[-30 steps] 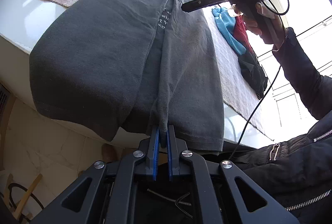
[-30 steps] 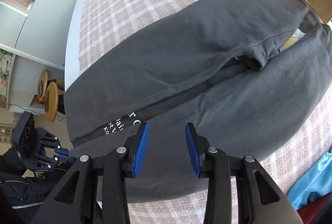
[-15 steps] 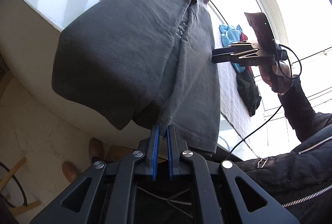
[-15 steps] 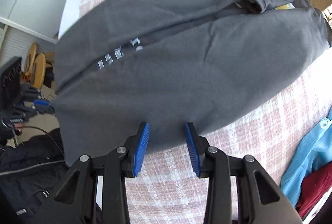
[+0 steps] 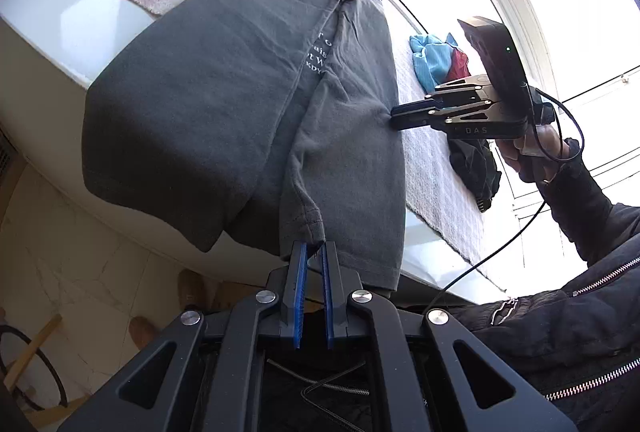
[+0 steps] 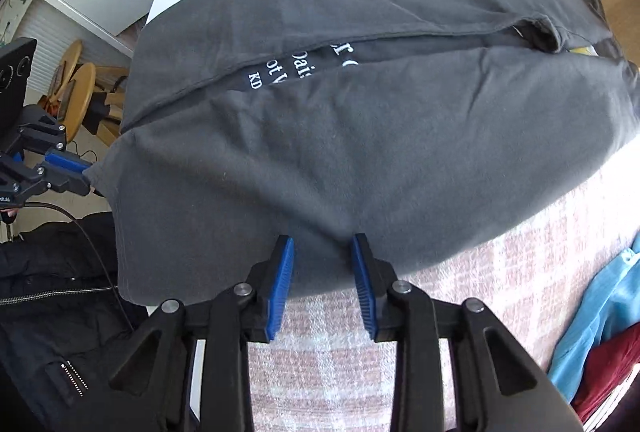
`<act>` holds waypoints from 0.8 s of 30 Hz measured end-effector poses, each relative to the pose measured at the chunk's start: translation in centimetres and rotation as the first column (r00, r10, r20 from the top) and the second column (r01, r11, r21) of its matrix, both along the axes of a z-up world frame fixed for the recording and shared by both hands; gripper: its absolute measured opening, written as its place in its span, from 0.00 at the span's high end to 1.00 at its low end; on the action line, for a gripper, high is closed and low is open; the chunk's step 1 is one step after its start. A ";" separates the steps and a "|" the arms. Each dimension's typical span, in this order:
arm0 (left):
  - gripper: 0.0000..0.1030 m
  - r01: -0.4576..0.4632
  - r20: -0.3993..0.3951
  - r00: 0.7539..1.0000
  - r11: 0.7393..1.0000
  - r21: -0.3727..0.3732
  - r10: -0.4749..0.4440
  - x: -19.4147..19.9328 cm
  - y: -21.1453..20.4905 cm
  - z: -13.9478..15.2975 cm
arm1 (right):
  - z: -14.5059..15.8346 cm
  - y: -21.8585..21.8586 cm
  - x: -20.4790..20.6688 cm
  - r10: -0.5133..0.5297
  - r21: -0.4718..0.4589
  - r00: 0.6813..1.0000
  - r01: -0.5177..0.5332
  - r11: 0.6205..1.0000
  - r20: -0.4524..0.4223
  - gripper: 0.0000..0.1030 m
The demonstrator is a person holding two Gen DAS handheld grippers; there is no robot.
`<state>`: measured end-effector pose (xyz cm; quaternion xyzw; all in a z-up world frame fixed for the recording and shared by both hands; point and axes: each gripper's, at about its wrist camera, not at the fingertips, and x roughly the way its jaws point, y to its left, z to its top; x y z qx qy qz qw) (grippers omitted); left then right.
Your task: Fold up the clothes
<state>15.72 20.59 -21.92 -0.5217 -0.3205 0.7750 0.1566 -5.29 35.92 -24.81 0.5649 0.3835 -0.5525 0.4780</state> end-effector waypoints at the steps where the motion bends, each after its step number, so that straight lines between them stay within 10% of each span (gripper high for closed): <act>1: 0.95 -0.002 0.001 1.000 1.000 0.012 0.002 0.1 -0.1 -0.2 | 0.1 0.1 -0.5 -0.025 0.007 1.000 0.025 1.000 0.009 0.94; 12: 0.82 0.006 -0.012 1.000 1.000 -0.015 -0.006 0.1 -1.4 -0.7 | -1.5 -0.5 7.9 -0.233 0.073 0.916 0.221 0.972 0.326 0.80; 19: 0.79 0.105 -0.038 0.994 0.994 0.029 -0.104 -2.7 -0.4 -1.4 | -1.3 -0.5 13.5 -0.381 0.044 0.881 0.385 0.922 0.280 0.75; 24: 0.95 0.127 -0.015 0.992 0.989 0.082 -0.126 -3.1 -0.2 -2.1 | -0.6 1.0 13.8 -0.444 0.042 0.853 0.450 0.892 0.274 0.75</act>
